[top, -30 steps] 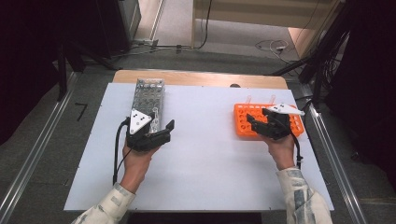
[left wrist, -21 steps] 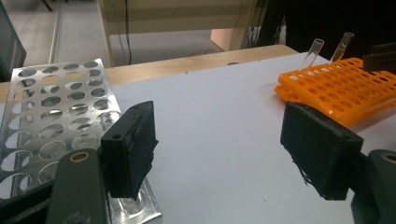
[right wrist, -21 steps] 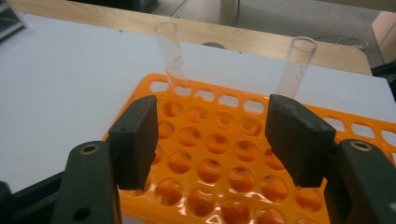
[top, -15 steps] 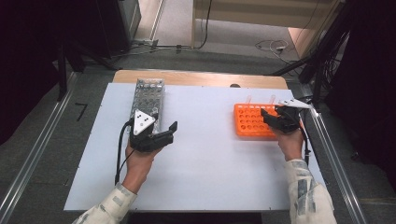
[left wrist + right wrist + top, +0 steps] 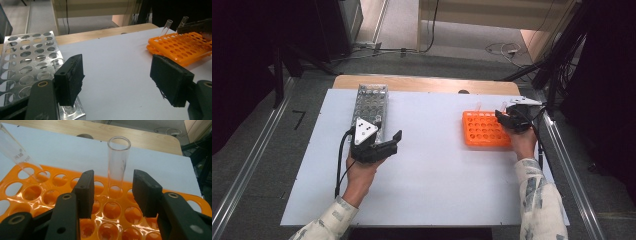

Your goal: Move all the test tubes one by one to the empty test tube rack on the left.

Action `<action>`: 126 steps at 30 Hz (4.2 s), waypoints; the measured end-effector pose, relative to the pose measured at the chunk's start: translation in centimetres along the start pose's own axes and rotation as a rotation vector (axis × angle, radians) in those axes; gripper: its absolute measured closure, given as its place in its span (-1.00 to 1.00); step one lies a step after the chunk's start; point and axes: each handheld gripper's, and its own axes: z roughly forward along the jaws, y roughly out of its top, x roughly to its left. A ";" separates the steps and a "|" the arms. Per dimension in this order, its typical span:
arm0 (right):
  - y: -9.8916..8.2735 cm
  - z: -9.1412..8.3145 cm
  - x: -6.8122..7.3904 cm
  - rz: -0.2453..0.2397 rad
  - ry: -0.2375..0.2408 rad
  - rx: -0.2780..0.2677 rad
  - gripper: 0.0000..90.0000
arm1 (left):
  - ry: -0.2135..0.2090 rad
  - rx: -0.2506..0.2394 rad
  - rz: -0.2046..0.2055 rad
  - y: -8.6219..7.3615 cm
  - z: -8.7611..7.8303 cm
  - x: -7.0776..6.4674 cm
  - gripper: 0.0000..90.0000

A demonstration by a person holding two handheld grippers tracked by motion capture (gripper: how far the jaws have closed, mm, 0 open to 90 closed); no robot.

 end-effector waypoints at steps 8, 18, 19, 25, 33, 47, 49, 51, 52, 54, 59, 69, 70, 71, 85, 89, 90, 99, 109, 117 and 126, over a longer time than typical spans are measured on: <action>-0.3 1.2 -0.3 0.016 0.007 0.002 0.41 | -0.002 0.000 0.001 0.0 -0.1 0.0 -0.39; -0.1 1.3 -0.5 0.016 0.009 -0.003 0.62 | -0.005 0.003 -0.001 -0.1 0.1 -0.1 -0.38; -0.1 1.2 -0.5 0.015 0.009 -0.005 0.62 | -0.006 0.002 0.000 -0.1 0.0 -0.1 -0.38; 0.2 0.8 -0.4 0.007 0.007 -0.017 0.63 | -0.006 0.002 -0.003 -0.1 0.0 0.0 -0.38; 1.0 -0.5 -0.2 -0.008 -0.008 -0.056 0.63 | -0.005 0.002 -0.006 -0.1 0.0 0.1 -0.38; 1.6 -4.2 1.1 -0.031 0.040 -0.078 0.63 | 0.001 0.000 -0.013 0.0 -0.1 0.3 -0.44; 1.5 -4.7 1.5 -0.028 0.063 -0.077 0.63 | 0.001 0.002 -0.015 0.0 -0.2 0.3 -0.46; 1.4 -5.2 2.0 -0.039 0.075 -0.072 0.63 | 0.000 0.005 -0.018 0.0 -0.1 0.4 -0.48; 1.3 -5.5 2.3 -0.040 0.088 -0.072 0.63 | 0.000 0.006 -0.018 0.0 -0.1 0.4 -0.48; 1.2 -6.0 2.8 -0.046 0.112 -0.070 0.63 | 0.001 0.007 -0.019 0.0 -0.1 0.5 -0.49; 0.8 -7.2 4.3 -0.067 0.169 -0.073 0.63 | -0.001 0.008 -0.019 0.0 -0.1 0.5 -0.49; -0.3 -7.7 8.2 -0.157 0.283 -0.052 0.63 | -0.006 0.007 -0.016 0.0 -0.1 0.3 -0.49; -0.3 -7.7 8.6 -0.160 0.293 -0.047 0.63 | -0.006 0.008 -0.017 0.0 -0.1 0.3 -0.49; -0.4 -7.7 9.0 -0.166 0.306 -0.048 0.63 | -0.006 0.008 -0.018 0.0 -0.1 0.3 -0.49; -0.4 -6.9 14.6 -0.257 0.411 -0.031 0.63 | -0.018 0.027 0.000 -0.1 0.2 0.0 -0.55; -0.4 -6.6 16.1 -0.280 0.436 -0.028 0.63 | -0.020 0.033 0.002 -0.1 0.3 -0.1 -0.55; -0.4 -6.6 16.4 -0.287 0.442 -0.025 0.63 | -0.021 0.032 0.001 -0.1 0.3 -0.1 -0.55; -0.6 -6.1 19.4 -0.326 0.490 -0.013 0.63 | -0.031 0.031 -0.003 -0.1 0.3 -0.2 -0.54; -0.6 -5.6 22.8 -0.368 0.539 -0.012 0.63 | -0.063 0.028 0.010 -0.1 0.4 -0.7 -0.48; -0.8 -5.3 25.5 -0.391 0.586 -0.006 0.63 | -0.116 0.036 0.028 -0.3 0.6 -0.9 -0.21; -0.7 -5.9 27.7 -0.418 0.637 -0.013 0.63 | -0.163 0.051 0.066 -0.6 0.9 -1.3 0.26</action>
